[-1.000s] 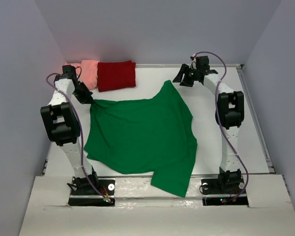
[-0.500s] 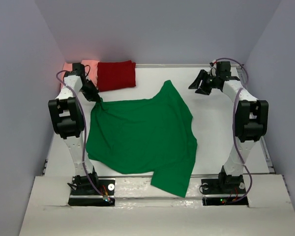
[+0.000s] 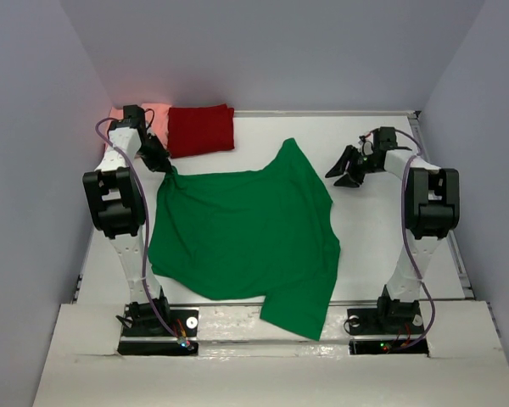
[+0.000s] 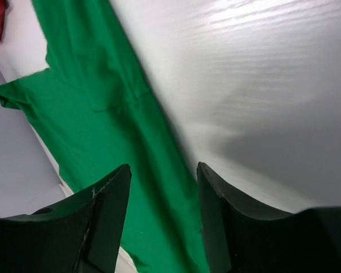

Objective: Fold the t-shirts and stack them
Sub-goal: Flatten the tshirt out

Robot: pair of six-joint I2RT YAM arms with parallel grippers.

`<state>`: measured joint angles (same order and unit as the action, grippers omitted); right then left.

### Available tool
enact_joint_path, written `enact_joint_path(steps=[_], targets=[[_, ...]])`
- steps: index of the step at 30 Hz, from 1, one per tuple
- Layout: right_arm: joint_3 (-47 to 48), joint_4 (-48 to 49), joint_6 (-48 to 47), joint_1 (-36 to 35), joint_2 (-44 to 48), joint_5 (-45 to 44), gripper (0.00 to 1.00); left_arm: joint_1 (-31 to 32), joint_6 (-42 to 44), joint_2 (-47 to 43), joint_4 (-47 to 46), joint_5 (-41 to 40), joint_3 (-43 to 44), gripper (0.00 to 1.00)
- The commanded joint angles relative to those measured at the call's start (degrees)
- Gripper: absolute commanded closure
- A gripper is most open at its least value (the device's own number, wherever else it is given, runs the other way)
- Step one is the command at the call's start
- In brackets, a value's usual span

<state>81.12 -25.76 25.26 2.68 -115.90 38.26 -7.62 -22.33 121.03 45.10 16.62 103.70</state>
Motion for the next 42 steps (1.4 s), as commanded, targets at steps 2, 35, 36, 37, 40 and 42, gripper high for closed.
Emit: enact_joint_path(steps=[2, 35, 36, 37, 40, 42], targets=[[2.7, 4.8, 1.6, 0.9, -6.8, 5.7, 0.45, -0.2, 1.6, -1.3, 1.7, 0.8, 1.9, 1.00], [13.9, 9.1, 7.9, -3.5, -15.2, 9.6, 1.00, -0.2, 2.1, -3.1, 2.8, -0.3, 0.4, 1.00], [14.6, 8.0, 7.6, -3.5, -15.1, 9.2, 1.00, -0.2, 2.3, -3.1, 2.7, -0.3, 0.3, 1.00], [15.0, 7.4, 7.4, -2.9, -15.1, 8.7, 1.00, -0.2, 2.3, -3.2, 2.6, -0.4, 0.2, 1.00], [16.3, 5.0, 6.0, -1.5, -15.0, 6.0, 1.00, -0.3, 2.5, -3.3, 2.6, -0.6, -0.2, 1.00], [16.6, 3.7, 5.5, -0.6, -14.4, 5.2, 1.00, -0.3, 2.6, -3.5, 2.5, -0.6, -0.4, 1.00]])
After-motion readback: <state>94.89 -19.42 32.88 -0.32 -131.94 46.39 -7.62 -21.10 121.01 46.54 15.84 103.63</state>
